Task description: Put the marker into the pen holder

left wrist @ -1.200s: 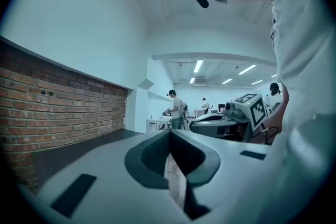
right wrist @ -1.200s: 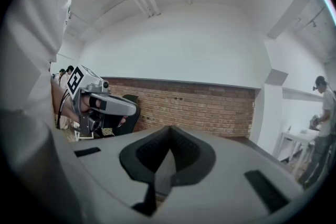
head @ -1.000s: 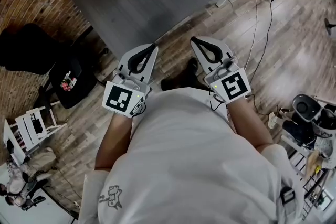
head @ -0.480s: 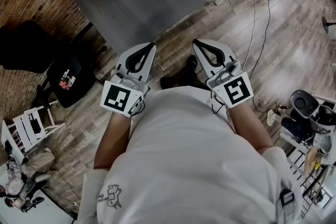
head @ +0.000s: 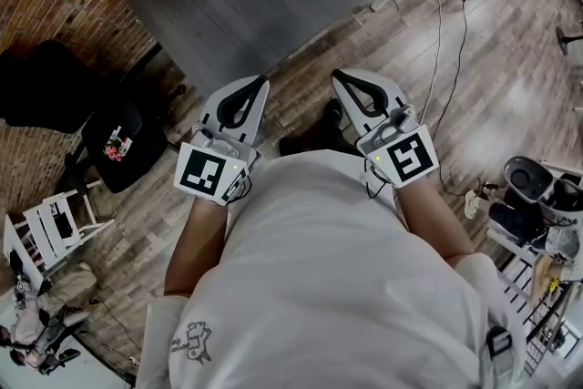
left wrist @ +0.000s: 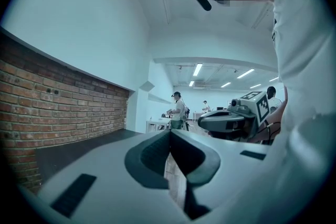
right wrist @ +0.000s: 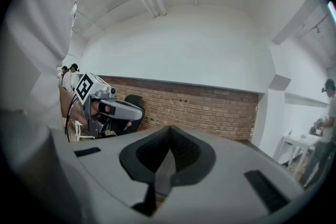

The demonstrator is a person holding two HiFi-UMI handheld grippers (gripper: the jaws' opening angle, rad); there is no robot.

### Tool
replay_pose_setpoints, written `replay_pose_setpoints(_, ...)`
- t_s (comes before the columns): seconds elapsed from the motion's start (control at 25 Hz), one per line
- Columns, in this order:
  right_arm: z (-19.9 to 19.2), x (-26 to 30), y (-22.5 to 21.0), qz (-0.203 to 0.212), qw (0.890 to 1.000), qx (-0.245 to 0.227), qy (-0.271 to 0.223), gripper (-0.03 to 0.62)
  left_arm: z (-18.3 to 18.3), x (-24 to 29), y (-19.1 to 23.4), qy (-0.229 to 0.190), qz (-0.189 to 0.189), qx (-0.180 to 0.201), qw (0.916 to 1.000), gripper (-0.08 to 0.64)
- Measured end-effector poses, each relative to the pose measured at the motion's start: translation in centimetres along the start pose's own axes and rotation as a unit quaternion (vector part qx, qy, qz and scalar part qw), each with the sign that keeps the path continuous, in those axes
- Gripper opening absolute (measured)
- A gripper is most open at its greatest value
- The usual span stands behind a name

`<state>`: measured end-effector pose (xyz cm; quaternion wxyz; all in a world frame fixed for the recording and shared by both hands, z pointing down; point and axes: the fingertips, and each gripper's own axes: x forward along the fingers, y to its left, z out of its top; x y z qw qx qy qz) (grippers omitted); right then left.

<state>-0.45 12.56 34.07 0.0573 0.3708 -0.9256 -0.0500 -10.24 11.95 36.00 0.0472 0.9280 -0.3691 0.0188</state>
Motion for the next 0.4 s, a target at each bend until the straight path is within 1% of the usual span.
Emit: replay_pose_setpoints(0.4,0.19,0.06,0.25,0.0,1.0,-0.001,0.003,0.005,0.26,-0.34,0.14,-0.003,0.004,-0.004,1.0,0.011)
